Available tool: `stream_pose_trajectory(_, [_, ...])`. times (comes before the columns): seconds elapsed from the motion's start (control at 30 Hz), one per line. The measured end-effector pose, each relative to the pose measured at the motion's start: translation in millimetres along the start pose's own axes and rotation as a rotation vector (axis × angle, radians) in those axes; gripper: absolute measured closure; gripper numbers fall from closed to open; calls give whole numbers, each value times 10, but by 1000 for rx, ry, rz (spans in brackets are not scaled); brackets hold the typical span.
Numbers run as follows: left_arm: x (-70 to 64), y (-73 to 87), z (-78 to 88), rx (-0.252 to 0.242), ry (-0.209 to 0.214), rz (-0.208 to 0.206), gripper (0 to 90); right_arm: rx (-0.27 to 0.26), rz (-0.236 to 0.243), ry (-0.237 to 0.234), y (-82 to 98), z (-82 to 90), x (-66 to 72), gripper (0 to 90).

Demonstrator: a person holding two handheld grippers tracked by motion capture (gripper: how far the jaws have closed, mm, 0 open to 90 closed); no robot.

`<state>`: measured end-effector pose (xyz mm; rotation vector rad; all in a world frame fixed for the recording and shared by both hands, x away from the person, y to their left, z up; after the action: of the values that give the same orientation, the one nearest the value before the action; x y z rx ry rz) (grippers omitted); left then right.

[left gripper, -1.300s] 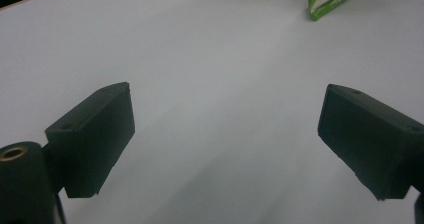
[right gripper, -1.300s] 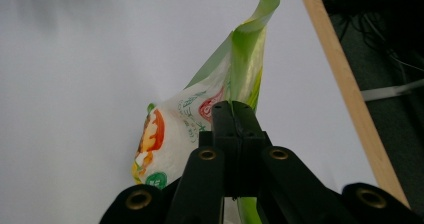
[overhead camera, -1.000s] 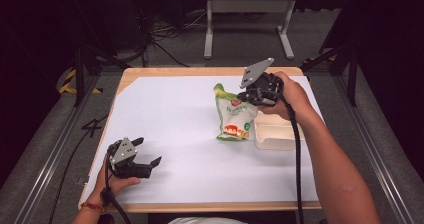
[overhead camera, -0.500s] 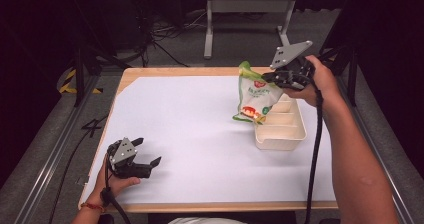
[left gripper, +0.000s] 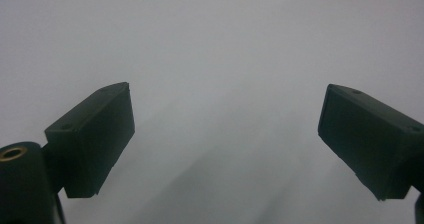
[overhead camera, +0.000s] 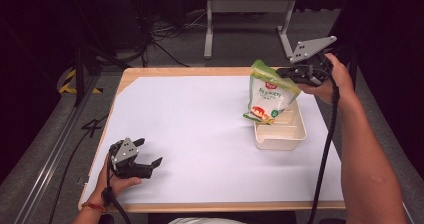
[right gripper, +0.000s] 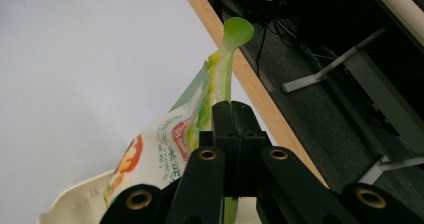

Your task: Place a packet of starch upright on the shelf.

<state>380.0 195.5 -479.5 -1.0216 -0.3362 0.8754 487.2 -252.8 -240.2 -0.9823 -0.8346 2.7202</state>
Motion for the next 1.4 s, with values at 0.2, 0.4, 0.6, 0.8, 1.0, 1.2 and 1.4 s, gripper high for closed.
stream_pose_trajectory(0.2, [1,1,1,1,0,2,87,13,29,-12,101,131,24,900])
stream_pose_trajectory(0.4, [-2,-1,-5,3,-2,5,87,25,26,4,236,233,-47,900])
stream_pose_trajectory(0.6, [-6,-2,-10,2,-1,8,87,48,37,8,366,183,-77,900])
stream_pose_trajectory(0.8, [-2,-3,-5,0,3,6,87,-20,34,-20,378,104,-35,900])
stream_pose_trajectory(1.0, [-7,-3,-4,-1,3,3,87,-35,80,-32,247,1,61,900])
stream_pose_trajectory(1.2, [3,-1,12,-1,1,4,86,-66,52,-45,306,-68,103,900])
stream_pose_trajectory(1.4, [-16,-14,13,-9,4,1,87,-70,37,-25,386,-55,123,900])
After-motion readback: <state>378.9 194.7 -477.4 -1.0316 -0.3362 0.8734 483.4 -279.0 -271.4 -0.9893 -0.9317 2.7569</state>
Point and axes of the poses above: each handheld gripper's, and its own axes: z roughly backward along the jaws, y roughly out of its underside, x roughly to its left, the point moved 5 cm from there along -z, roughly forward along the jaws, and after that the axes turned 13 degrees about z, right-handed, at the moved point
